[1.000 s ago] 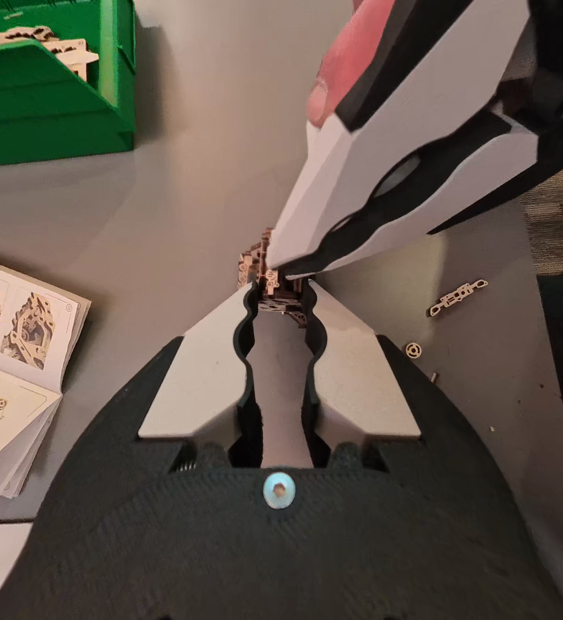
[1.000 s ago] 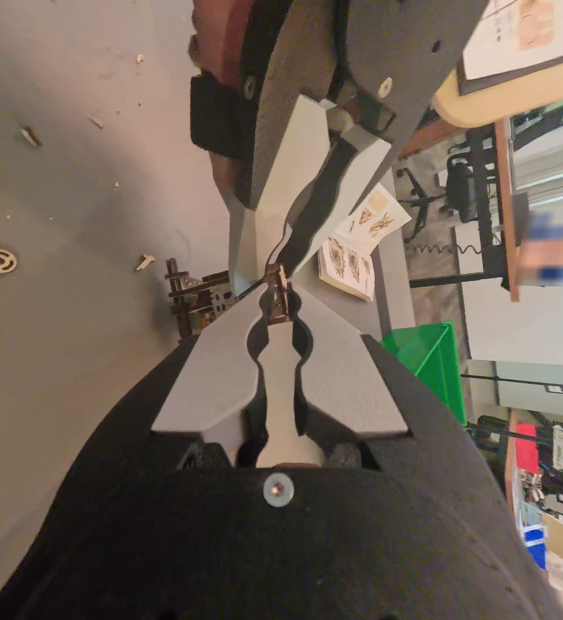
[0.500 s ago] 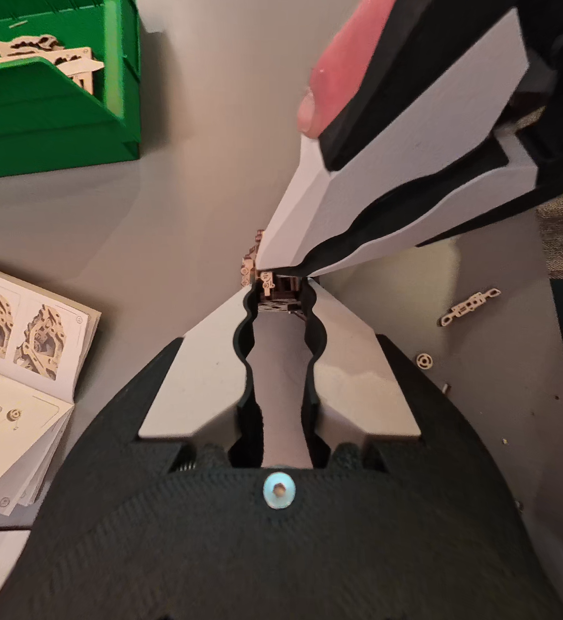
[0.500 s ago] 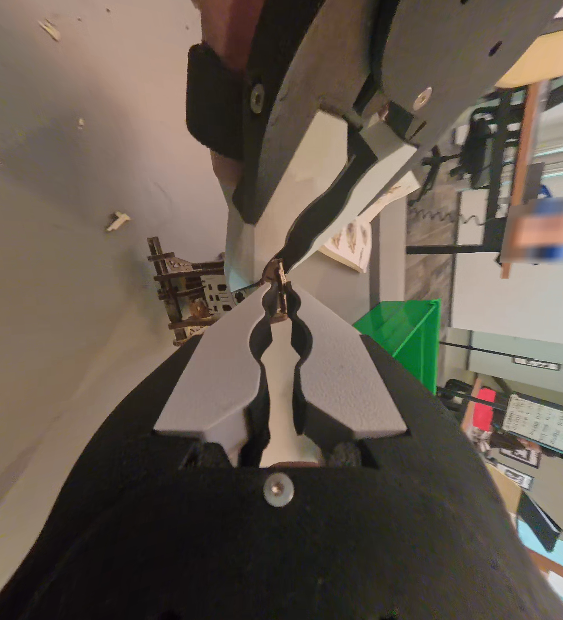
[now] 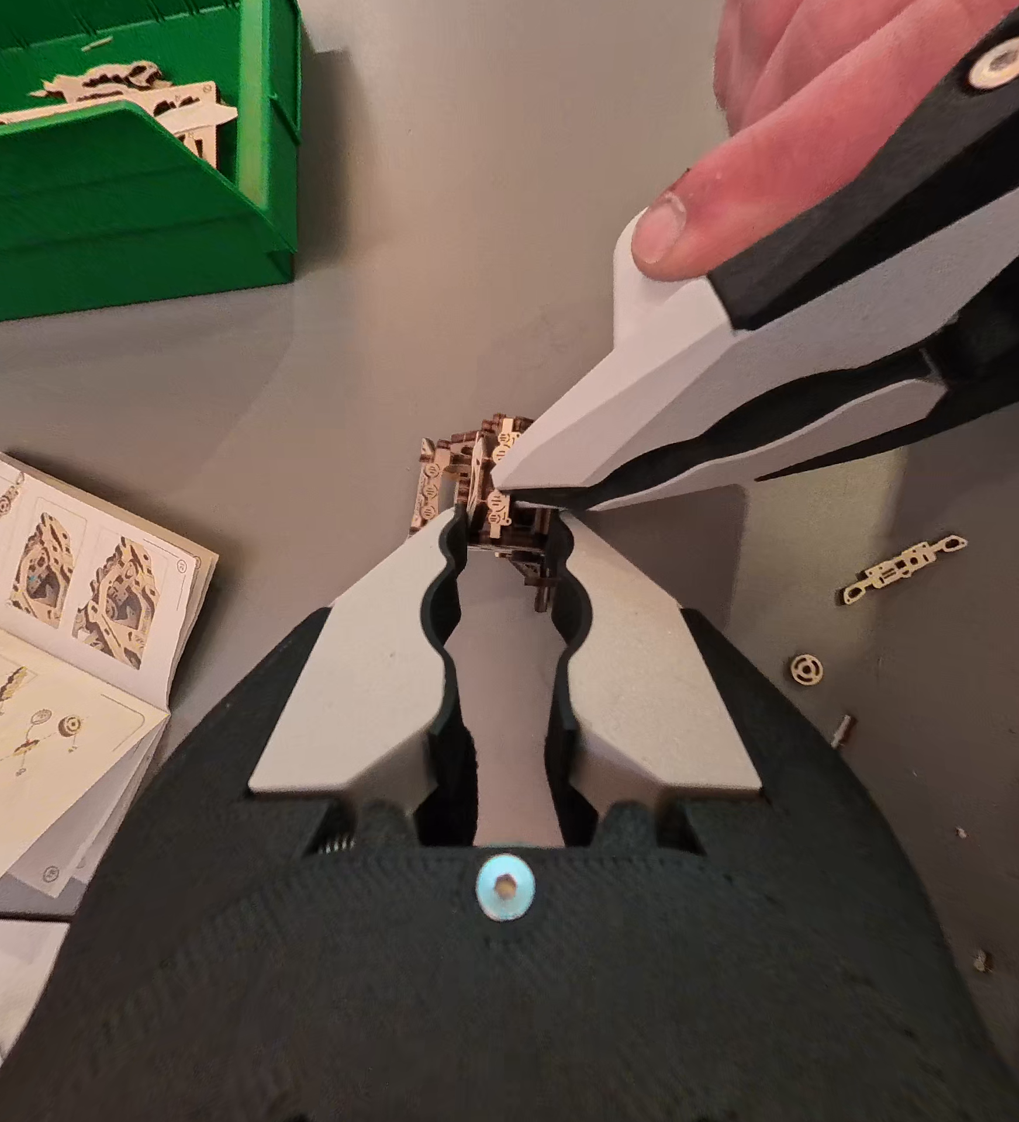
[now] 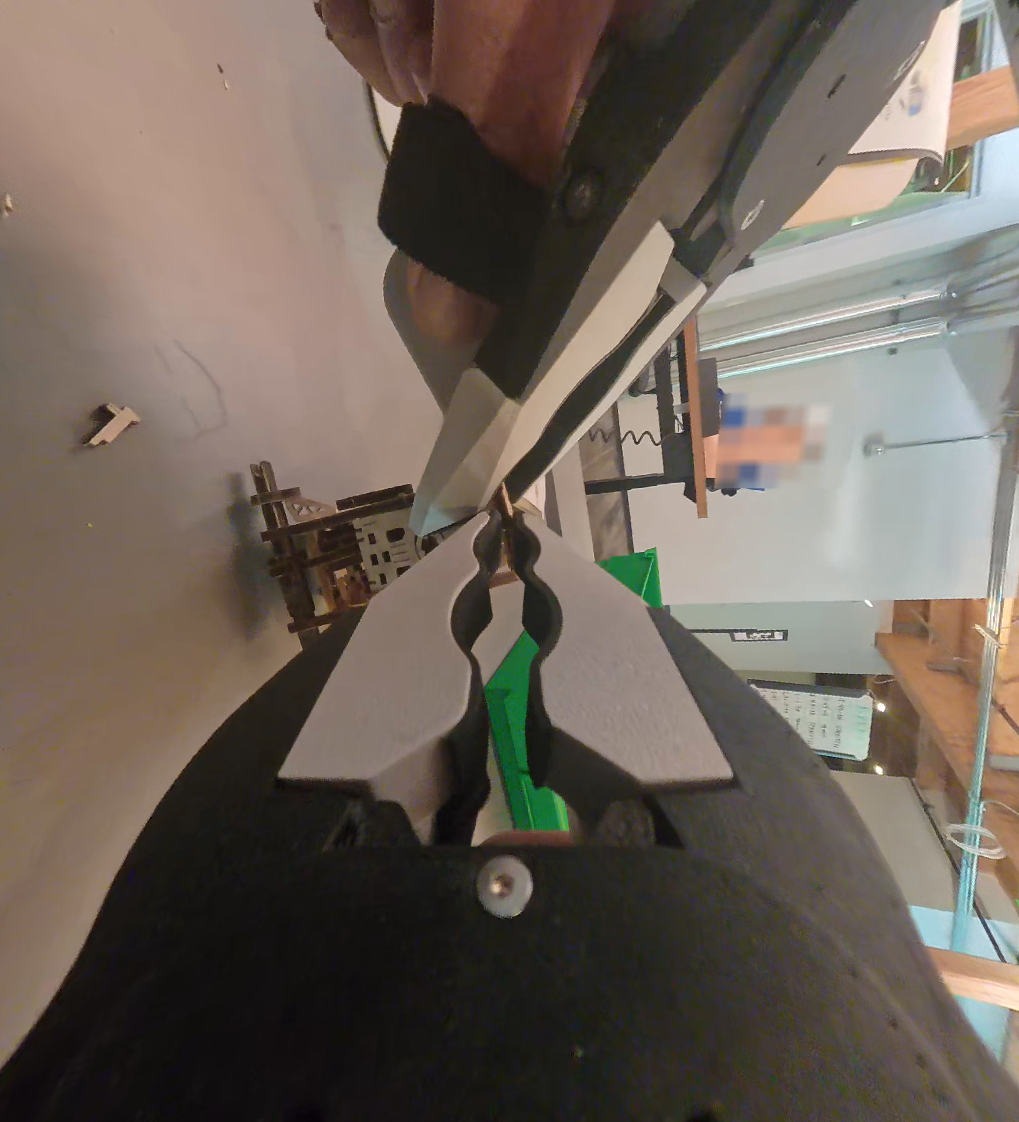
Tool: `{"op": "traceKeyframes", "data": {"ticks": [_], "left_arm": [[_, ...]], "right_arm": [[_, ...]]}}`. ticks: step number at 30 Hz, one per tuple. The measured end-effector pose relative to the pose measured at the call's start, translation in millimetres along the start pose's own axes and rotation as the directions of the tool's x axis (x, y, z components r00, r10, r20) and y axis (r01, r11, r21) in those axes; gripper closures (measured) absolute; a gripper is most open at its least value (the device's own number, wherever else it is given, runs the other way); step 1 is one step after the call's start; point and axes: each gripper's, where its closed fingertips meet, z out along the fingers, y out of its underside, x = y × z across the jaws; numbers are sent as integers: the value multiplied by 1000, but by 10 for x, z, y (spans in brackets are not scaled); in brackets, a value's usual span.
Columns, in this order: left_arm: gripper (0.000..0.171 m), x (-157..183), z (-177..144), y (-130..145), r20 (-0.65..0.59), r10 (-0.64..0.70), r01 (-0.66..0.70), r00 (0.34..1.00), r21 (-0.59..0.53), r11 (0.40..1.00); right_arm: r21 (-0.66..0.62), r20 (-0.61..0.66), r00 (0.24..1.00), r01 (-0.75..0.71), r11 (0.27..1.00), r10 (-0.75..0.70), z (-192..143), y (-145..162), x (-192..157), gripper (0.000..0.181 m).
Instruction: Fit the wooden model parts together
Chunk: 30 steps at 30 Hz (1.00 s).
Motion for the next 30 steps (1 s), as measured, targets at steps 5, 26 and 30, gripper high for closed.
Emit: {"op": "traceKeyframes", "data": {"ticks": [5, 26, 30], "left_arm": [[149, 2, 2, 4, 20, 25, -25, 999, -2, 1000], [149, 160, -9, -32, -15, 168, -166, 986, 59, 984], [149, 180, -5, -20, -3, 208, -208, 978, 51, 977]], "right_arm": [[54, 30, 995, -95, 994, 94, -6, -8, -18, 180], [6, 669, 686, -391, 920, 287, -102, 68, -279, 159], [11, 677, 686, -371, 928, 266, -114, 58, -296, 160]]}}
